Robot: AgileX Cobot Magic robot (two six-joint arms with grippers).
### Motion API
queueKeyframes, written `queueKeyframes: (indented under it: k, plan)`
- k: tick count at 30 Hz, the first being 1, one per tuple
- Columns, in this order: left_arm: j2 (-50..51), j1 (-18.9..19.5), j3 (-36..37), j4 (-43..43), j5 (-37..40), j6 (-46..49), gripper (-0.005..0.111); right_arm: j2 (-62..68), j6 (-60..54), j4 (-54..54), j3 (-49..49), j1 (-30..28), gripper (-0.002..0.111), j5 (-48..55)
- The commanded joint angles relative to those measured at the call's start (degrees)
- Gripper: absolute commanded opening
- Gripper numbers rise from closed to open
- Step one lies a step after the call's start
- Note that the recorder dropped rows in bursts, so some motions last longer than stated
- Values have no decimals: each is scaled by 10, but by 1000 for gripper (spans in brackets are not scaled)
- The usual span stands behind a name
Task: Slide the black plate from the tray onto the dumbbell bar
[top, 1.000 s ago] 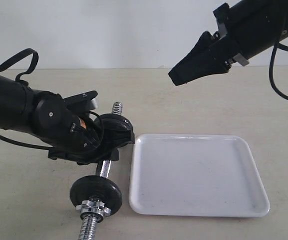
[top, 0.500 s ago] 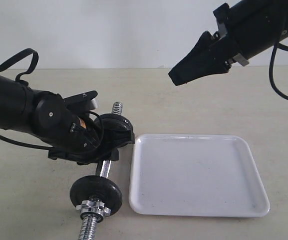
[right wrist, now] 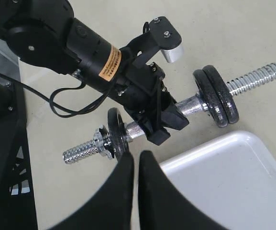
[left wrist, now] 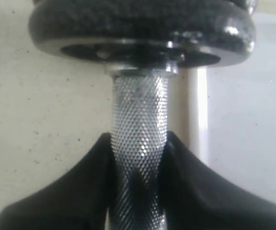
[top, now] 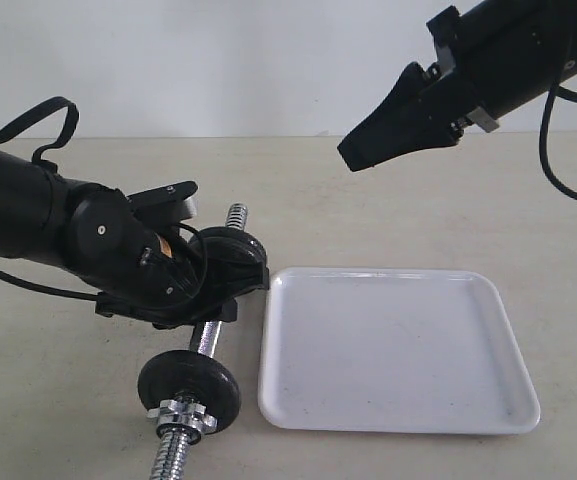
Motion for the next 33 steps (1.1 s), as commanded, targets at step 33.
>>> queueKeyframes:
  k: [33]
  plan:
    - [-24, -4, -20, 2, -213, -10, 26, -5, 0, -2, -3, 1, 0, 4]
